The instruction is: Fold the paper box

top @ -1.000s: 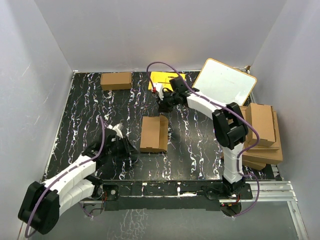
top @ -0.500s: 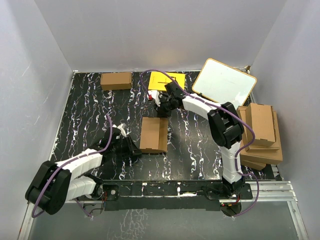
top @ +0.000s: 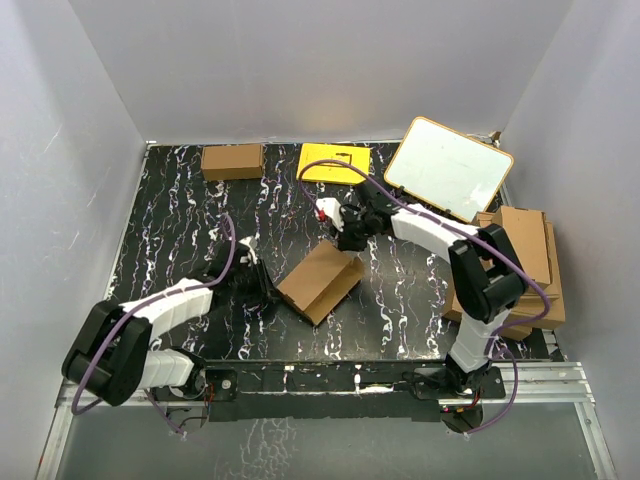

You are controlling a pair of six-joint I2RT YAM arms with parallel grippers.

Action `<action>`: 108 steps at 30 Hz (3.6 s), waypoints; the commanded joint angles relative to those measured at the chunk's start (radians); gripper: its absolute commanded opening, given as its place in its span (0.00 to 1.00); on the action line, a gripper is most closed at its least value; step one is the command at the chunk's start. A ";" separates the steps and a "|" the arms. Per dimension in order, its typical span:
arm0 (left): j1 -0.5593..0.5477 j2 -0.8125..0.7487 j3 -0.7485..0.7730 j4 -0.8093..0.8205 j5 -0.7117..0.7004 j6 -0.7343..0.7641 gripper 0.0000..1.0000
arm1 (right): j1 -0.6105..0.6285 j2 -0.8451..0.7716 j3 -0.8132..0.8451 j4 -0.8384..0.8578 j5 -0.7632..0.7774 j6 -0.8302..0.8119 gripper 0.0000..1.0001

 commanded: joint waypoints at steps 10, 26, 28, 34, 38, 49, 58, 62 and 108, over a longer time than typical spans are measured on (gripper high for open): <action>0.025 0.256 0.306 0.006 0.015 0.126 0.31 | 0.022 -0.270 -0.299 0.049 -0.081 0.014 0.08; 0.094 0.490 0.774 -0.233 -0.048 0.342 0.36 | 0.024 -0.366 -0.407 -0.011 -0.300 -0.082 0.20; 0.104 0.442 0.783 -0.258 -0.090 0.373 0.39 | 0.023 -0.382 -0.402 -0.043 -0.297 -0.126 0.24; 0.107 0.156 0.573 -0.144 -0.001 0.359 0.42 | -0.044 -0.430 -0.379 -0.146 -0.383 -0.230 0.30; 0.103 -0.056 0.323 0.056 0.187 0.136 0.42 | -0.071 -0.454 -0.368 -0.117 -0.432 -0.190 0.35; -0.054 -0.256 0.005 0.236 0.082 -0.231 0.43 | -0.087 -0.325 -0.234 0.030 -0.346 0.107 0.40; -0.109 -0.064 0.055 0.278 -0.006 -0.263 0.43 | -0.140 -0.282 -0.339 0.180 -0.470 0.289 0.48; -0.113 0.022 0.101 0.261 -0.008 -0.240 0.43 | -0.146 -0.263 -0.334 0.190 -0.427 0.313 0.48; -0.416 -0.390 -0.198 0.637 -0.018 0.499 0.55 | -0.131 -0.488 -0.419 -0.136 -0.564 -0.716 0.75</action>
